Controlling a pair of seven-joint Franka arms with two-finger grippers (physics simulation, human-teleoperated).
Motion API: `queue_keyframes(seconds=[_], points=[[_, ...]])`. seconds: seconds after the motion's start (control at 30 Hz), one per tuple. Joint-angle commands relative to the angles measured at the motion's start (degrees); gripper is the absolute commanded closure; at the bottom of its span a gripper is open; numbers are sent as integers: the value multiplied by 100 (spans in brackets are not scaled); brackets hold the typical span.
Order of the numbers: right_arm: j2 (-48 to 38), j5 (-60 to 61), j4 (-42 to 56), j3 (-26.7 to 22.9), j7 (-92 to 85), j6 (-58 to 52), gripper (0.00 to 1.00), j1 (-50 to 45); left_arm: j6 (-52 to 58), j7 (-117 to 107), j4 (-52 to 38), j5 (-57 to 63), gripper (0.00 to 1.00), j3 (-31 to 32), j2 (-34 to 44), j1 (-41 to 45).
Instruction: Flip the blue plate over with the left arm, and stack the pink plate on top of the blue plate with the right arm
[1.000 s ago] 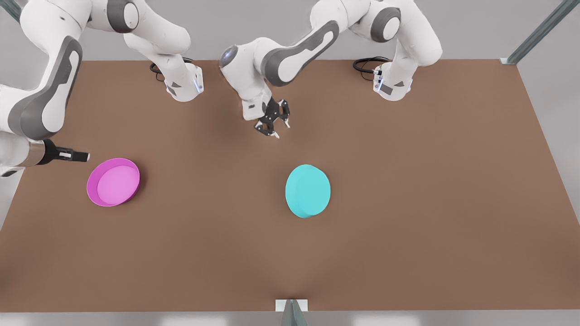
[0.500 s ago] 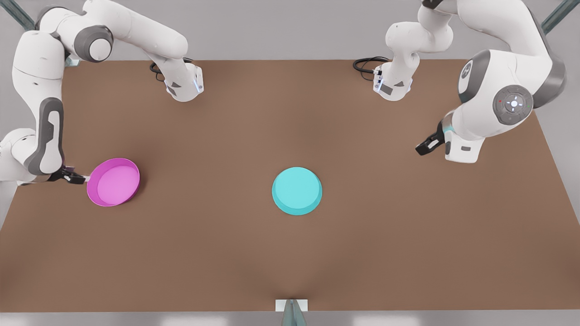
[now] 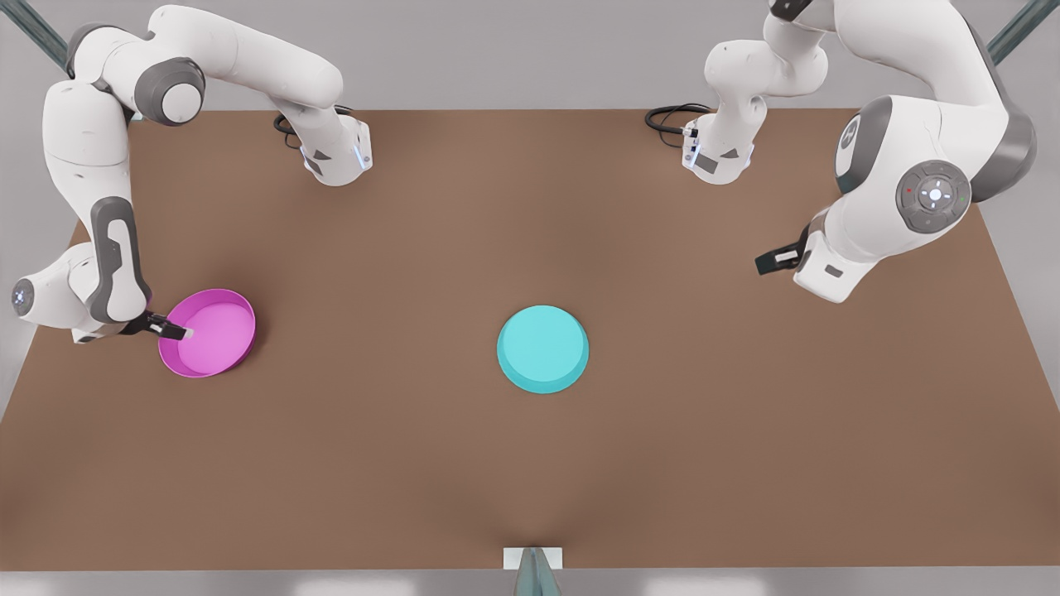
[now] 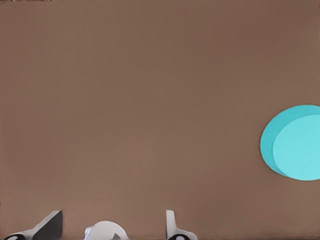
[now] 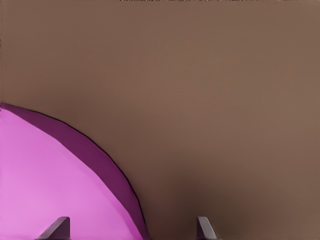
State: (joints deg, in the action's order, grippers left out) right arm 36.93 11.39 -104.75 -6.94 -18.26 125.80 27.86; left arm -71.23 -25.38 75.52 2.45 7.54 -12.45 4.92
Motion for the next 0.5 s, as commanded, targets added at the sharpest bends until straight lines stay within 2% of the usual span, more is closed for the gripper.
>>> queue_keyframes(seconds=[0.0, 0.13, 0.17, 0.2, 0.23, 0.27, 0.3, 0.4, 0.47], points=[[-19, 21, -2, 0, -810, 50, 20, 0, 65, 1606, -2, 19, 0, 2, 6, 0], [-98, 21, 16, 26, -802, -91, 23, 0, 135, 1606, -2, 10, 0, 2, 6, 9], [-124, 21, 25, 26, -802, -152, 31, -9, 144, 1606, -2, 10, 0, 2, 6, 9], [-124, 21, 33, 26, -942, -161, 49, -9, 144, 1606, -2, 10, 0, 2, 15, 9], [-124, 21, 33, 26, -1030, -161, 61, -9, 144, 1606, -2, 10, 0, 2, 6, 9], [-116, 21, 33, 26, -1153, -161, 72, 0, 144, 1606, -2, 10, 0, 2, 6, 0], [-98, 21, 51, 26, -1259, -161, 79, 8, 144, 1606, -2, 19, 0, 2, 15, 9], [-115, 21, 77, 26, -1443, -275, 79, 0, 144, 1606, -2, 10, 0, 2, 24, 9], [-247, 21, 262, 114, -1443, -785, 79, -35, 144, 1606, -2, 10, 0, 2, 15, 9]])
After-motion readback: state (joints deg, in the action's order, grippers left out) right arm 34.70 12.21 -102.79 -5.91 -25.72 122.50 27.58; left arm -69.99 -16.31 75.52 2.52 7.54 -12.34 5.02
